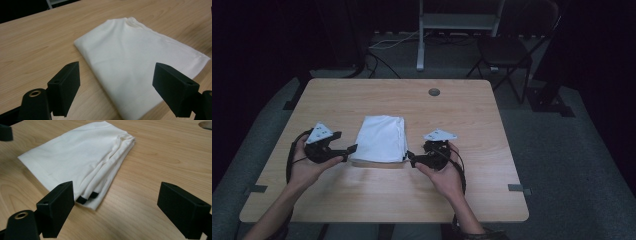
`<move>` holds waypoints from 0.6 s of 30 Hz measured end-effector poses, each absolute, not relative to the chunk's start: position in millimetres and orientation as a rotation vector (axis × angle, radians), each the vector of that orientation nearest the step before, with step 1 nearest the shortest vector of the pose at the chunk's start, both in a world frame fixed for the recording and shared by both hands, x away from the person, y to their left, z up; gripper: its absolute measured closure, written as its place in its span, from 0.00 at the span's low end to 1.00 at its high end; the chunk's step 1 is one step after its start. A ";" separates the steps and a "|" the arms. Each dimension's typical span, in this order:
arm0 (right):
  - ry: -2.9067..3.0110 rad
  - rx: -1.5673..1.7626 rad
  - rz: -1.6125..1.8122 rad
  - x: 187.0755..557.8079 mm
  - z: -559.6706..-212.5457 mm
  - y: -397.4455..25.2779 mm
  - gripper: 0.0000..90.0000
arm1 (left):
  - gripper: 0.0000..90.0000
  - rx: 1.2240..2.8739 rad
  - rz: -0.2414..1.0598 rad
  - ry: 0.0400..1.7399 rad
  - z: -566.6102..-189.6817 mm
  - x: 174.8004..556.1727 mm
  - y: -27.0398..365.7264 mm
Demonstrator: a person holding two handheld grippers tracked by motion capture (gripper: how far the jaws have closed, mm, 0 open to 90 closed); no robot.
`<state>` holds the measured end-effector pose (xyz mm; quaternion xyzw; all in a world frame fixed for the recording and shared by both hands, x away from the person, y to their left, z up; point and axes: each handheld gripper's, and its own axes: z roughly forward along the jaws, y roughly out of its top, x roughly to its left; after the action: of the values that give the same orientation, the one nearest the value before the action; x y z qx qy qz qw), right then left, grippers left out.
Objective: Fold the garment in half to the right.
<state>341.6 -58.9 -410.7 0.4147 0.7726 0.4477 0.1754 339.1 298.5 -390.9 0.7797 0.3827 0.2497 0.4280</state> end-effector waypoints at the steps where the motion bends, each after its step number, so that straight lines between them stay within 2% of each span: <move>1: 2.185 1.175 1.268 340.3 -410.6 -61.3 0.15 | 0.24 1.939 0.622 0.963 -389.9 336.6 301.5; 18: 2.172 1.177 1.231 322.2 -407.3 -92.7 0.15 | 0.24 1.905 0.683 0.981 -388.5 304.0 332.1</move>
<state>322.2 -92.7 -407.3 0.4186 0.7728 0.4378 0.1896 304.0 332.1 -388.5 0.7641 0.3936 0.2739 0.4315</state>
